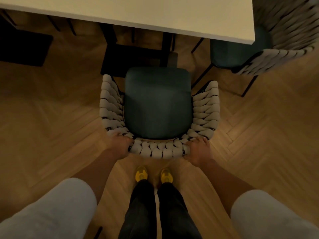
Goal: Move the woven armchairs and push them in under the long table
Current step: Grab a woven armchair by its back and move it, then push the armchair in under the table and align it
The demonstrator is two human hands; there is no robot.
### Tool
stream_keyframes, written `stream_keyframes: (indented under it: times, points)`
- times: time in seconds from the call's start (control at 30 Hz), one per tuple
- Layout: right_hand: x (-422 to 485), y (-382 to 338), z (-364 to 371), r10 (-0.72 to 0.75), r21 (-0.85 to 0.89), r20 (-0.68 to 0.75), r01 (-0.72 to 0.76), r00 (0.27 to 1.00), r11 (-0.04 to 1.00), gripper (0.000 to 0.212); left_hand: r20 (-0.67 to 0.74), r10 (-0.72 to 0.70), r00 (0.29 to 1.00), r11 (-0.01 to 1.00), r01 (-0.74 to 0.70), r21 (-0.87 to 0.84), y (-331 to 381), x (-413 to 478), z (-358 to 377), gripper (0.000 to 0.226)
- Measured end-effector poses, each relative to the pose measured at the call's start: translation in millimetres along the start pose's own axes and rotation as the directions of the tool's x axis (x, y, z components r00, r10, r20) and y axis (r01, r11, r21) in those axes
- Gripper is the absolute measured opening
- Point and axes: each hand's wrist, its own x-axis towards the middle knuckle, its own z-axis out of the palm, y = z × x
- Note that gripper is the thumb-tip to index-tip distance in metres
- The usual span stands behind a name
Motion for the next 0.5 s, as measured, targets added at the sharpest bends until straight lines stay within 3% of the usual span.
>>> stream_keyframes:
  times: [0.2, 0.37, 0.5]
  points:
    - [-23.7, -7.7, -40.7, 0.009, 0.245, 0.021, -0.014, 1.0, 0.969, 0.038, 0.067, -0.044, 0.997, 0.987, 0.054, -0.154, 23.8, -59.9, -19.0, 0.06]
    - [-20.8, -25.2, -61.9, -0.164, 0.175, 0.078, 0.148, 0.983, 0.973, 0.044, 0.007, -0.107, 0.994, 0.901, 0.1, -0.422, 30.0, -103.5, -22.4, 0.054]
    - [-20.2, -60.0, -70.8, -0.269, 0.155, 0.123, 0.249, 0.955, 0.956, 0.048, 0.109, -0.226, 0.968, 0.786, 0.247, -0.566, 37.7, -137.2, 6.2, 0.052]
